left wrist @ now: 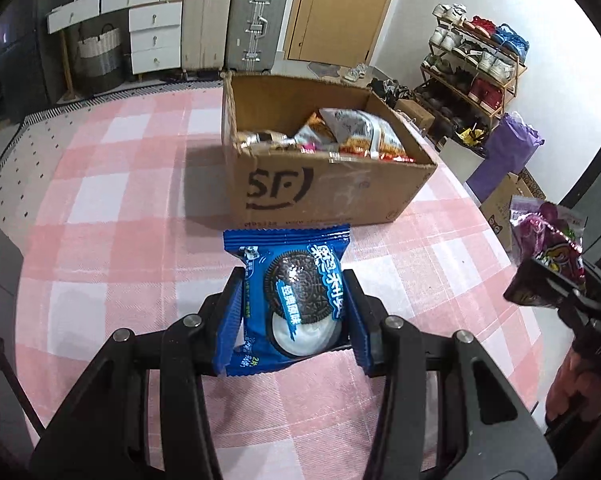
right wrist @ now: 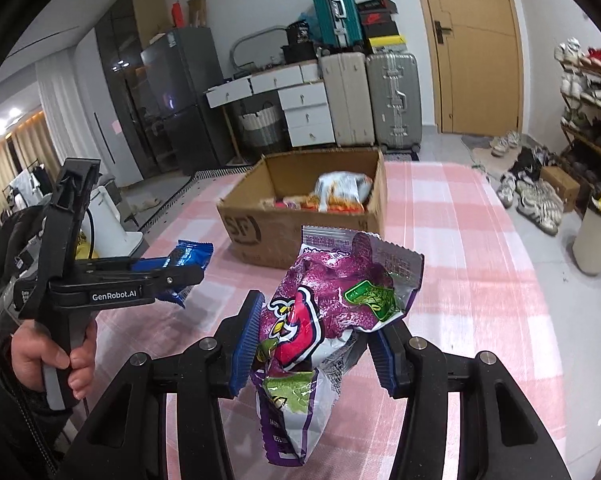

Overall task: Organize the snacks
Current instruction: 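Carry the Oreo pack and purple candy bag over the box, then release both snacks into the box and open both grippers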

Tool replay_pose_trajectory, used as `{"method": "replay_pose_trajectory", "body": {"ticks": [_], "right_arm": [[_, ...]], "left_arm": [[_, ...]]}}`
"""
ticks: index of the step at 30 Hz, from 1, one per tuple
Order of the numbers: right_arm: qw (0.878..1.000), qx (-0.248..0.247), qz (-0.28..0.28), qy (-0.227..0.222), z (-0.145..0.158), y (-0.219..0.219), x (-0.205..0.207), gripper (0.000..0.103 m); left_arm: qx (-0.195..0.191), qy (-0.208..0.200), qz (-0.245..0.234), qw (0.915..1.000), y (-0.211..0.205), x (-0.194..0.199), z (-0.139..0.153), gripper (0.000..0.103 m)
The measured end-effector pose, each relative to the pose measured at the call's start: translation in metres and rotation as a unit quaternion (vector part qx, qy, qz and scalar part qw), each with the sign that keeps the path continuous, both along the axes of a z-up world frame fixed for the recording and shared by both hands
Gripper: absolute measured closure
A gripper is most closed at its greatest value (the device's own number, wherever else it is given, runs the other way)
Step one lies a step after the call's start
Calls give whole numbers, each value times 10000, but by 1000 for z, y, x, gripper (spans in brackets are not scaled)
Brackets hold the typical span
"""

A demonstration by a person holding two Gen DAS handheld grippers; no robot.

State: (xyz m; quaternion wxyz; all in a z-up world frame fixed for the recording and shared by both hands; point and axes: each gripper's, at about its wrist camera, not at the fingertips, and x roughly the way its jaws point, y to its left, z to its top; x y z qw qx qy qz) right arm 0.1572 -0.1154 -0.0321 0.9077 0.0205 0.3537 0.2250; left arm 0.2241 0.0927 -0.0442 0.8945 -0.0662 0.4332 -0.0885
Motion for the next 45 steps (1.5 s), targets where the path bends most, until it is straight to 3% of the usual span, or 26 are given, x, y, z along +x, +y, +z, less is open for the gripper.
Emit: {"method": "replay_pose_trajectory", "body": {"ticks": [5,17,26,33,35,37,39,45], "right_arm": [[9999,-3,13,-152,17,0,6,53],[9994,110,14,-332,42,-4,29,53],[9979,120,268,-576,80,5,63,53],[9946,-204,604,-816,120,29,106,53],[9928,-511,504,-956,127,38,116,53],[9918,-518,459,-1077,135,45,124,53],[9922,-406,505,-1062,137,49,132,53],[9925,-321,654,-979,129,67,157,53]], "left_arm": [[213,-70,53,9997,7,8,8,60],[108,-142,66,9998,20,28,35,60],[95,-285,-6,9995,23,55,72,60],[54,-324,-122,9994,19,84,101,60],[254,-493,-40,9985,17,87,111,60],[182,-539,-38,9984,18,92,118,60],[73,-521,-82,9986,15,98,121,60],[228,-496,-302,9981,-5,110,120,60]]}}
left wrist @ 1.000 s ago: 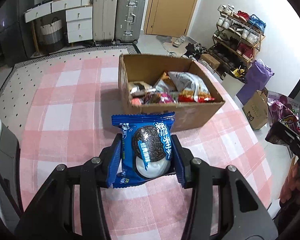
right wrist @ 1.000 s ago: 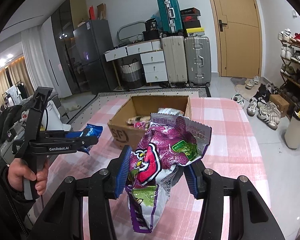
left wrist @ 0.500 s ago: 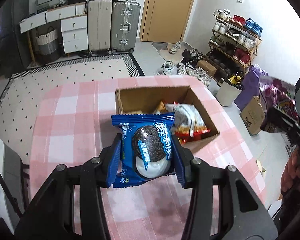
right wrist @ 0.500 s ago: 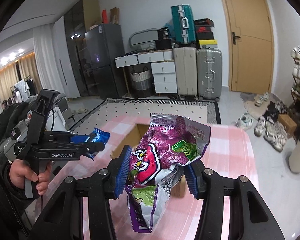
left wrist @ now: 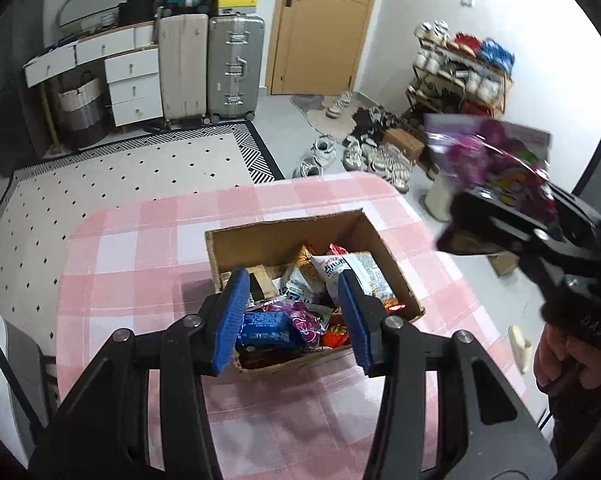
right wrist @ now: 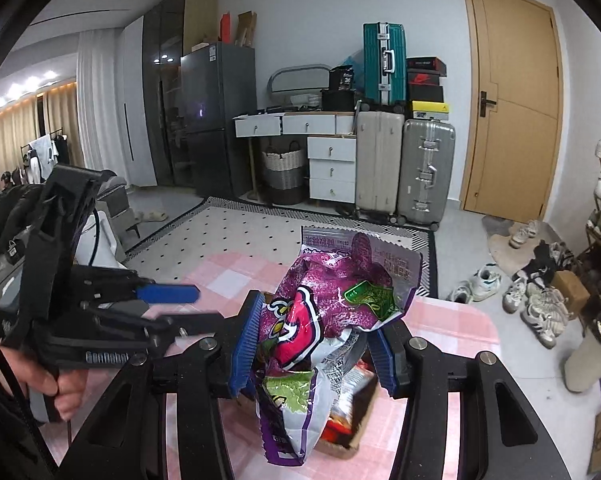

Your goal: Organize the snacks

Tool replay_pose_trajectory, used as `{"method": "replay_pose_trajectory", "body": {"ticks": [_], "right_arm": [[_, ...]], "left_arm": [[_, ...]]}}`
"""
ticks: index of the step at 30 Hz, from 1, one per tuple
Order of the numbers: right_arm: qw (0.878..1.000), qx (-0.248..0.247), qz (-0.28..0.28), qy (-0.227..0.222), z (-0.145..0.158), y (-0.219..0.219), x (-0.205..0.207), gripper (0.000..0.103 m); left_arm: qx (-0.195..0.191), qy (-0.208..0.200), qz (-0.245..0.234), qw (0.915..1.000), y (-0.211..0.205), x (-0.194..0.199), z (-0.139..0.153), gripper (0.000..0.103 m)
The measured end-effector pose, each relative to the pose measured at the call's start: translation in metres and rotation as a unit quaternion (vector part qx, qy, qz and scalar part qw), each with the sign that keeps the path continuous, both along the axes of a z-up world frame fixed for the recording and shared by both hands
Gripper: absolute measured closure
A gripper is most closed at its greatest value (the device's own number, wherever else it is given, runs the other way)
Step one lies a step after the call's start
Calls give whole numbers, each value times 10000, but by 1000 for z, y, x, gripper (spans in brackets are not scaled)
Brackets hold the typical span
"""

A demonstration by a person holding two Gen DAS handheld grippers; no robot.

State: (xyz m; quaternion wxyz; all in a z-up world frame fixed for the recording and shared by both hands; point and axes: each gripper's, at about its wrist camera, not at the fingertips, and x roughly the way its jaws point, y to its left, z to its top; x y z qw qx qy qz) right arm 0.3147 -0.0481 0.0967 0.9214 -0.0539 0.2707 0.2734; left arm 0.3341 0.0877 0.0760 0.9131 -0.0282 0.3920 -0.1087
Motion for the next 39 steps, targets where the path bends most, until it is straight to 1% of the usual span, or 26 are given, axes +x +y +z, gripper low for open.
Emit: {"method": "replay_pose_trajectory", "body": {"ticks": [2,4,7,8,9,10,11,12,13,15,18,23,26,27,29,35,39], "right_arm": [[9999,-23,60,107,-10,8,12,53],[9996,-22,36,263,-23,13,28,53],[9973,101,232,690,-45,21,50,53],[9969,117,270,730,-51,23,56,53],[9968,138,337,710,-56,26,59,50],[9966,126,440,679,-62,30,62,38],[9965,59,454,698,-68,35,67,24],[9965,18,429,716,-74,37,71,22],[9967,5,382,710,-78,38,74,22],[9971,78,299,694,-82,34,73,22],[9967,276,215,731,-82,21,70,22],[9976,309,93,615,-76,-3,43,20],[9982,380,21,471,-67,-16,25,18],[9984,406,1,391,-65,-21,16,17],[9987,436,-70,263,-60,-29,2,14],[9975,678,-179,28,-60,-52,-48,13],[9970,731,-224,-74,-60,-60,-74,10]], "left_arm": [[27,120,-39,9999,-3,8,-10,60],[-73,224,38,9997,-1,15,-20,60],[-129,324,124,9993,4,23,-33,60],[-150,334,149,9992,7,23,-36,59],[-178,373,178,9990,10,26,-40,54],[-203,425,214,9987,13,27,-44,45],[-188,481,324,9981,16,29,-48,42],[-199,540,401,9975,21,30,-53,34],[-251,573,426,9971,25,29,-57,29],[-323,566,464,9968,31,27,-61,28],[-236,525,468,9972,31,23,-61,28],[-194,423,461,9979,26,8,-52,28],[-108,250,510,9983,23,-9,-42,26],[-77,175,530,9984,22,-16,-39,24],[-27,25,557,9984,21,-30,-33,23],[86,-276,643,9975,14,-71,-17,22],[194,-455,764,9959,11,-96,-12,16]]}}
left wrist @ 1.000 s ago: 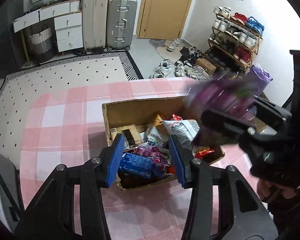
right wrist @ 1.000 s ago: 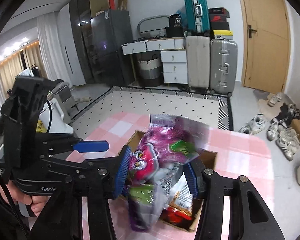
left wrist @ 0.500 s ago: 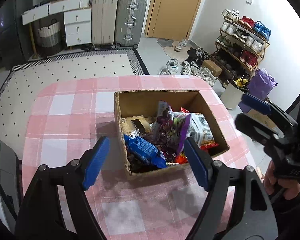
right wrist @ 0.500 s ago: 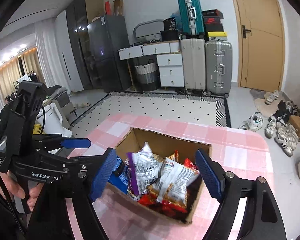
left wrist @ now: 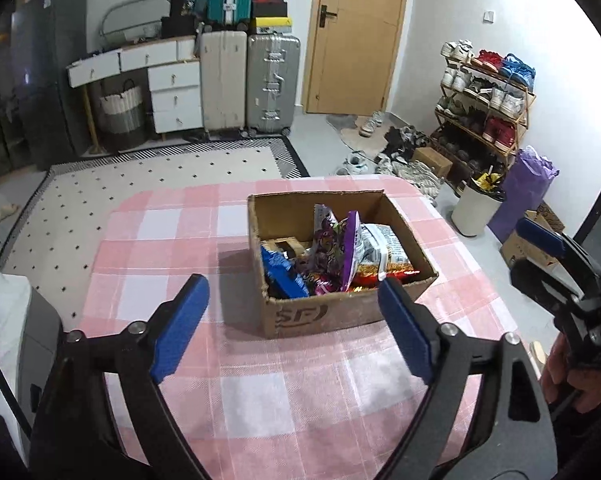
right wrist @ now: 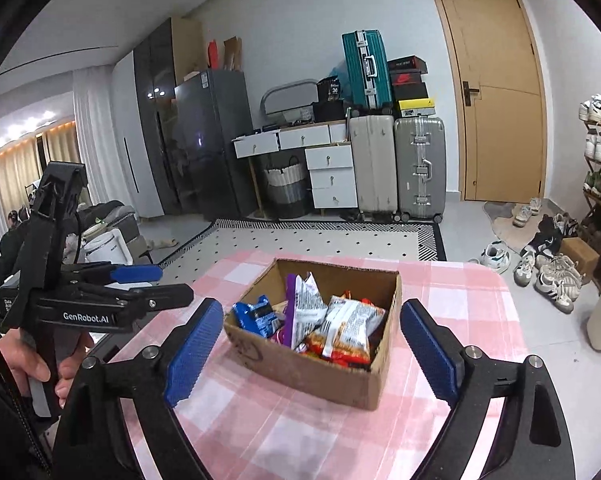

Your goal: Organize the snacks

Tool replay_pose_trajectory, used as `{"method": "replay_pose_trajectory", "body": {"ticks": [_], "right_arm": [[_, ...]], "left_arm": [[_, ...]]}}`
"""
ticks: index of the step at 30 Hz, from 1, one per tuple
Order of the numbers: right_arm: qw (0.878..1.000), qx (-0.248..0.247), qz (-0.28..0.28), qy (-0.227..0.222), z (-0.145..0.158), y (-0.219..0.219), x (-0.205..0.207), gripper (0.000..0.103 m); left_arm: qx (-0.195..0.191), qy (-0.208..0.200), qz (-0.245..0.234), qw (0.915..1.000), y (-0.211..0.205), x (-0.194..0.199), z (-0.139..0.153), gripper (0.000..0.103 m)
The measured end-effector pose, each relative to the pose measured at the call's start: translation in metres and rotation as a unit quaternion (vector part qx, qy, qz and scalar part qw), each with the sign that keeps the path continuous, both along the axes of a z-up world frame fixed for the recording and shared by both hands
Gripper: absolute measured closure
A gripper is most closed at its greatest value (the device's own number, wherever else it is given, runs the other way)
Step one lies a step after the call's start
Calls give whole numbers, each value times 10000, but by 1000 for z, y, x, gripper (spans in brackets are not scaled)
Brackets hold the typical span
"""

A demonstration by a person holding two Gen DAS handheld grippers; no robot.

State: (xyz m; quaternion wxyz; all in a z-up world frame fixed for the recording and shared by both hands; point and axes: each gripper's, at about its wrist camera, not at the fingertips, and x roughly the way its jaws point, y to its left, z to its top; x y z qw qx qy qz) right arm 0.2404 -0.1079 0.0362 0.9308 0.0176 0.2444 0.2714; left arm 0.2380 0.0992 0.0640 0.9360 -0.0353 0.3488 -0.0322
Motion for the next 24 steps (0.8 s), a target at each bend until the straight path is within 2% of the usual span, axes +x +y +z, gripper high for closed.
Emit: {"method": "replay_pose_trajectory", "body": {"ticks": [7,9,11,16,19,21,24], "right_arm": [[9990,368,-119,-231,-1,-18,-37,4],[9980,489,-196,-336,-5,-24,-49,3],[9976,535,-226,-373,-10,-29,-58,3],[9974,561,-316,-333,-25,-39,-73,3],[9975,527,-343,-336,-38,-44,-83,3],[9976,421,-420,-361,-48,-47,-89,3],[9973,339,-530,-373,-64,-53,-94,2]], "left_arm": [[154,-156,175,9996,-2,-35,-3,8],[331,-329,286,9985,-3,-44,-8,1],[414,-439,381,9975,-3,-52,-15,1],[322,-620,415,9967,0,-64,-39,1],[589,-1009,770,9902,2,-76,-52,1],[743,-1239,741,9867,0,-85,-61,1],[605,-1357,612,9870,2,-96,-78,1]]}}
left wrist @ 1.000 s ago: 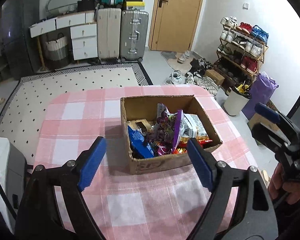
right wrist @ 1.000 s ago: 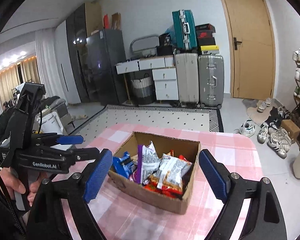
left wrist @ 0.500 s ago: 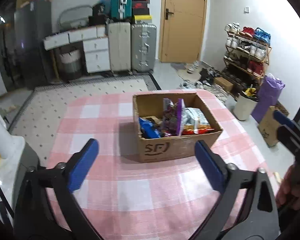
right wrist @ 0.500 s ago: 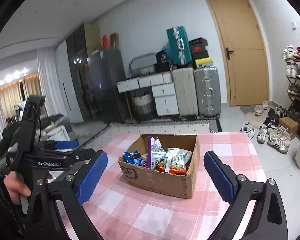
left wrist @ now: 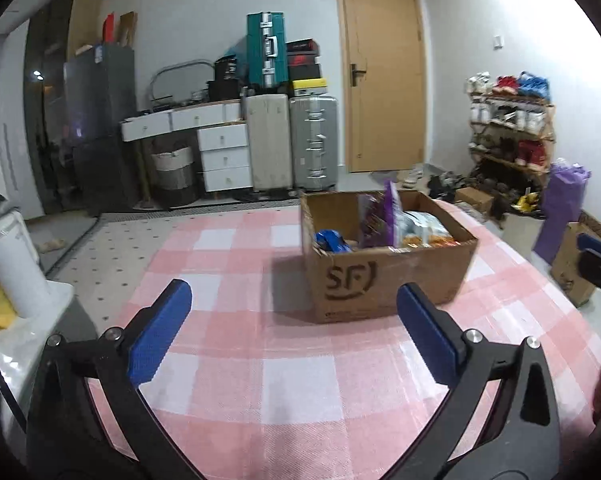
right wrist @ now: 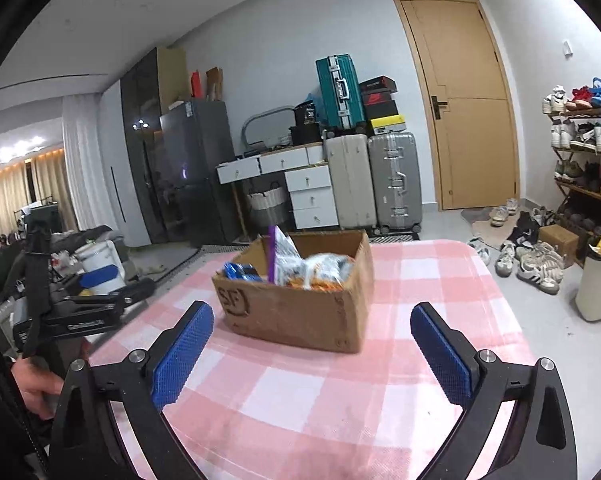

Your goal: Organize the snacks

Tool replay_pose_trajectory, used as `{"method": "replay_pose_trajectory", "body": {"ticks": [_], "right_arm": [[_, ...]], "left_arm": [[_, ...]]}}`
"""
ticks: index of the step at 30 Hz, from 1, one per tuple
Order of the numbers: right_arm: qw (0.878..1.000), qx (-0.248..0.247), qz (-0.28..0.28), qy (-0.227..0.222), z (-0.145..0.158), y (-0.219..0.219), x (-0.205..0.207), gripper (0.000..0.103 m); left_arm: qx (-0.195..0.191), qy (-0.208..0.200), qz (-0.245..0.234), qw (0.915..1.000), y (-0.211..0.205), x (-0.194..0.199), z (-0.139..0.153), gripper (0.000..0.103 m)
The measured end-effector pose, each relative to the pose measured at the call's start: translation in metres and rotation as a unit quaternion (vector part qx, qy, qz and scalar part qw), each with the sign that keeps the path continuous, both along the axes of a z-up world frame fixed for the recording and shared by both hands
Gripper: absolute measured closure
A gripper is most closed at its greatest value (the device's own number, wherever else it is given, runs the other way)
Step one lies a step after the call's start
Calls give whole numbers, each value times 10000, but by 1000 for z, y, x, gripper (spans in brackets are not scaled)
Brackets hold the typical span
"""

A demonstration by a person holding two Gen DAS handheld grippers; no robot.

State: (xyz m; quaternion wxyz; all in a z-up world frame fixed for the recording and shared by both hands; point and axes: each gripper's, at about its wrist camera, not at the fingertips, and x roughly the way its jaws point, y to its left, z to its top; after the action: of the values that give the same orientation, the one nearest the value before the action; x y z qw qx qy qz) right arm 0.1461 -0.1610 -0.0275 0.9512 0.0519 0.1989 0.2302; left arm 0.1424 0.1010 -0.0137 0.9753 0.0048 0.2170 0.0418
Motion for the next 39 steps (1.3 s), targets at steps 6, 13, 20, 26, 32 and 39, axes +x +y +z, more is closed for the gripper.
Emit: {"method": "replay_pose_trajectory", "body": {"ticks": [6,13,20,26,32,39], "right_arm": [[9985,-412,-292,-221,-26,6,-5,1],[9959,-723,-207,-504,-50,19,-6,1],[9982,-493,-246,-223,-55,13,11,1],[9985,-460,-261,-125,-59,11,15,1],[9975,-600,-321,-191,-62,16,15,1],[9969,-661,-270,-316,-61,19,8,1]], "left_arm": [[-424,-145,-40,9990,14,-7,-27,1],[111,-589,40,9982,4,-10,-52,1],[-93,-593,154,9981,7,-13,-54,1],[-20,-558,48,9984,0,-11,-55,1],[-51,-537,47,9985,4,-6,-57,1],[-30,-590,58,9982,7,-11,-54,1]]}}
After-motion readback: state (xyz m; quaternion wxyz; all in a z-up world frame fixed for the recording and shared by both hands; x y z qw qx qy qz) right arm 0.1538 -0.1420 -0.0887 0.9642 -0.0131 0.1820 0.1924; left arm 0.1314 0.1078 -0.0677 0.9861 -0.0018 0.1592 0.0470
